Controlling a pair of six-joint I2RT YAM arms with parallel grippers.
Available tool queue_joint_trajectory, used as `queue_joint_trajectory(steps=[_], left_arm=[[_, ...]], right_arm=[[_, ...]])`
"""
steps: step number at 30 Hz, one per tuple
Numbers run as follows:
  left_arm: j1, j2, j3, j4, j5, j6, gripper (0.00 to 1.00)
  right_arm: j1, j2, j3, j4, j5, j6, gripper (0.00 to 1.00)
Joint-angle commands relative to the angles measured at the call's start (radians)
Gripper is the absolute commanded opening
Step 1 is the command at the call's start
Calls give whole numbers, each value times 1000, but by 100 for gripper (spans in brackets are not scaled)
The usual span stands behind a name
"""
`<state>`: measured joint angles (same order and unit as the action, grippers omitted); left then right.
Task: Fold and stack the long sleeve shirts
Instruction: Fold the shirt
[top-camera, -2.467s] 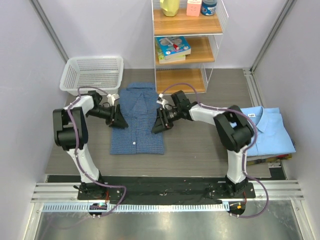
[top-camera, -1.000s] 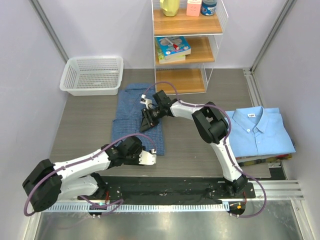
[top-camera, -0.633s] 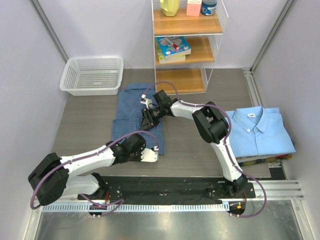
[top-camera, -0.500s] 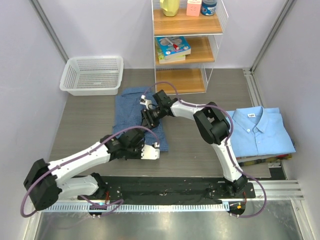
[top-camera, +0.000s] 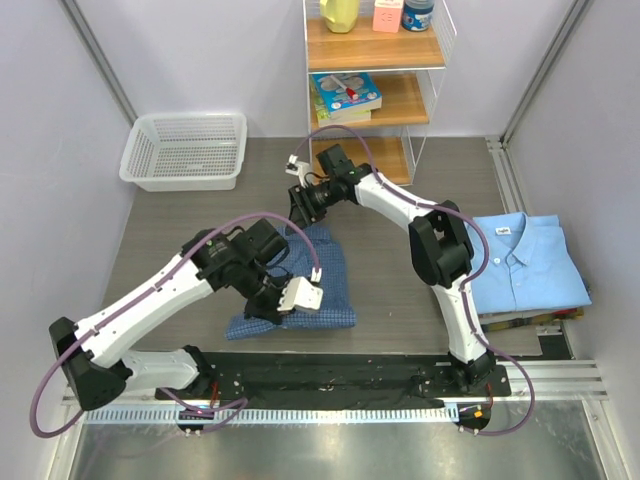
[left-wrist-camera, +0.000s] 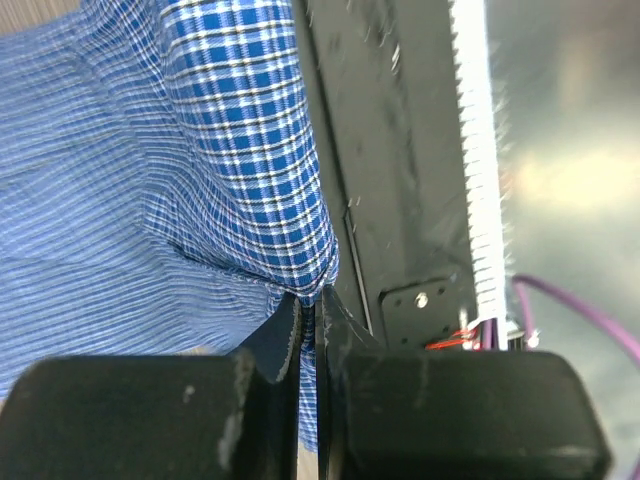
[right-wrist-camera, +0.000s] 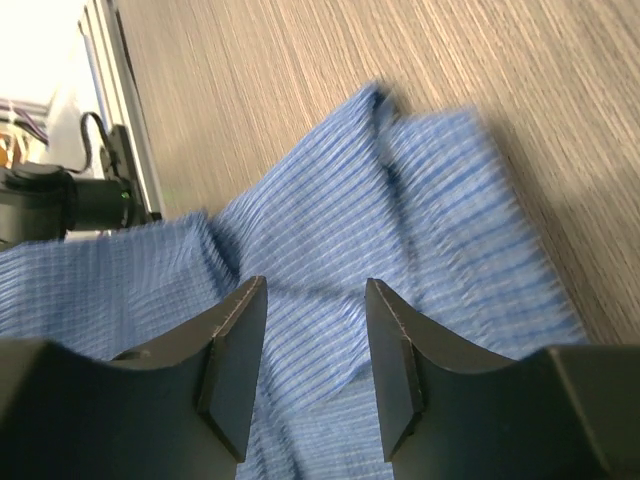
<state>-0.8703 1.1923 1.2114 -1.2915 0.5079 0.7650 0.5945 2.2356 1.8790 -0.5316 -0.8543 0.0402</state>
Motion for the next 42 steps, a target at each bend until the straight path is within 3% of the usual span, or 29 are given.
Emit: queue_joint_trajectory(steps=[1,9,14,19,20,21,24,26,31,38,42], left_arm=[[7,73,123,-235,146,13,0],[244,351,327,-252,89,230,0],[312,567,515,-253,46,339,0],[364,702,599,-203,8,430,2],[370,720,608,-194,0,444,4],[376,748,622,-178,-18,448,19],[404,767,651,-74,-16,392,38],[448,756,660,-34,0,332,44],[531,687,503,20,62,238,50],[559,645,209,369,78,10,54],[559,645,130,355,99,-10,46]], right_arm=[[7,15,57,-63,37,-83,49],[-51,21,34,-62,43,-97,47],[-78,12,37,-64,32,-89,46],[-108,-8,17,-65,63,-100,46],[-110,-11,16,-65,67,-106,47],[-116,-13,12,-68,72,-112,48],[-122,-14,3,-70,81,-120,49],[-124,-19,-4,-77,98,-140,49],[-125,-42,-40,-77,109,-181,50],[-101,-4,-122,-18,113,-177,48],[-76,-34,-222,34,121,-187,46]])
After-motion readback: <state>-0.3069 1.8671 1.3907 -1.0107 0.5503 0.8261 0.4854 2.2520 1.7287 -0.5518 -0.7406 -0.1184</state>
